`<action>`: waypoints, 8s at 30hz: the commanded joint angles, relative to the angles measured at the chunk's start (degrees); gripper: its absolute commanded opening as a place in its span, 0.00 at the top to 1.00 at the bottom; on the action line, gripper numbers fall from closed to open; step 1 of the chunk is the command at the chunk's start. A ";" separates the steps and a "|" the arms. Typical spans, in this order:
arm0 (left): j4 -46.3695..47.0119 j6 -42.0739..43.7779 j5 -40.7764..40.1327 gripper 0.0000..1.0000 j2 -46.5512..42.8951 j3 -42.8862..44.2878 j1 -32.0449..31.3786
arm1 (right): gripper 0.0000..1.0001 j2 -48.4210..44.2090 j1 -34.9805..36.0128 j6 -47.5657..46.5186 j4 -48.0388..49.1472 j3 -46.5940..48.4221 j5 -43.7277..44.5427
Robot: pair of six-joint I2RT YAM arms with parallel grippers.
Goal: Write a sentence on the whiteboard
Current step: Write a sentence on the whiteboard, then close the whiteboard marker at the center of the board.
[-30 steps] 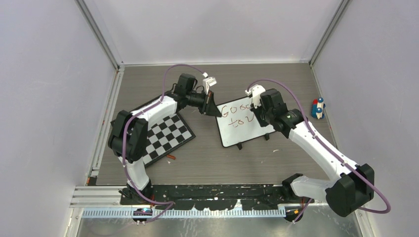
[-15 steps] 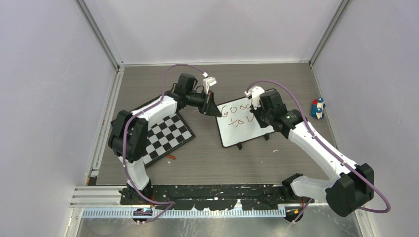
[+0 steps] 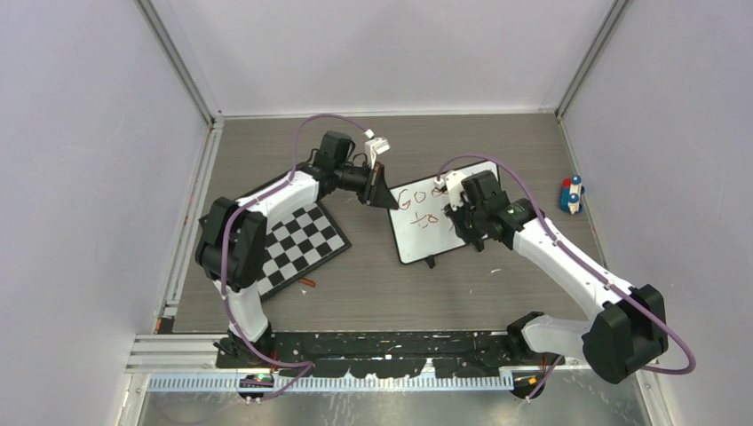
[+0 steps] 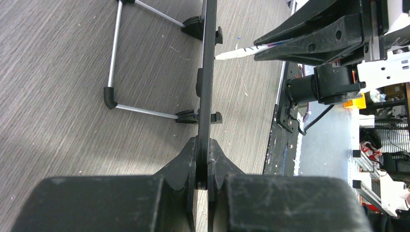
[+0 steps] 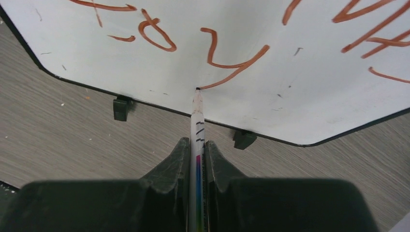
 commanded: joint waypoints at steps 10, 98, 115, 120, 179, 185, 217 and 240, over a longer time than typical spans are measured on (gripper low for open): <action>-1.53 1.40 -1.32 1.00 0.90 1.72 -0.20 | 1.00 -1.91 -1.83 1.88 1.51 5.48 -9.66; -0.64 0.91 -0.99 1.00 1.01 1.53 0.15 | 1.00 -1.60 -7.44 -0.08 3.90 5.24 -2.52; -1.25 1.10 -0.92 1.00 0.65 2.04 0.15 | 1.00 -3.47 -13.38 -0.85 2.16 4.73 -6.31; -1.20 1.10 -1.00 1.00 0.74 2.23 0.16 | 1.00 -1.26 -13.36 -0.39 3.97 5.40 -6.64; -1.02 1.53 -1.08 1.00 0.72 1.45 0.25 | 1.00 0.48 -14.04 -2.70 4.98 4.71 -2.55; -1.06 1.66 -1.08 1.00 0.76 1.45 0.33 | 1.00 0.50 -14.02 -3.01 4.47 2.64 -3.12; -1.32 1.80 -1.30 1.00 0.98 1.45 0.33 | 1.00 1.25 -14.04 -5.43 4.39 4.89 3.96; -10.73 4.46 -1.44 0.33 -4.62 7.18 1.61 | 1.00 -6.20 -14.02 -3.95 -14.99 17.76 -20.12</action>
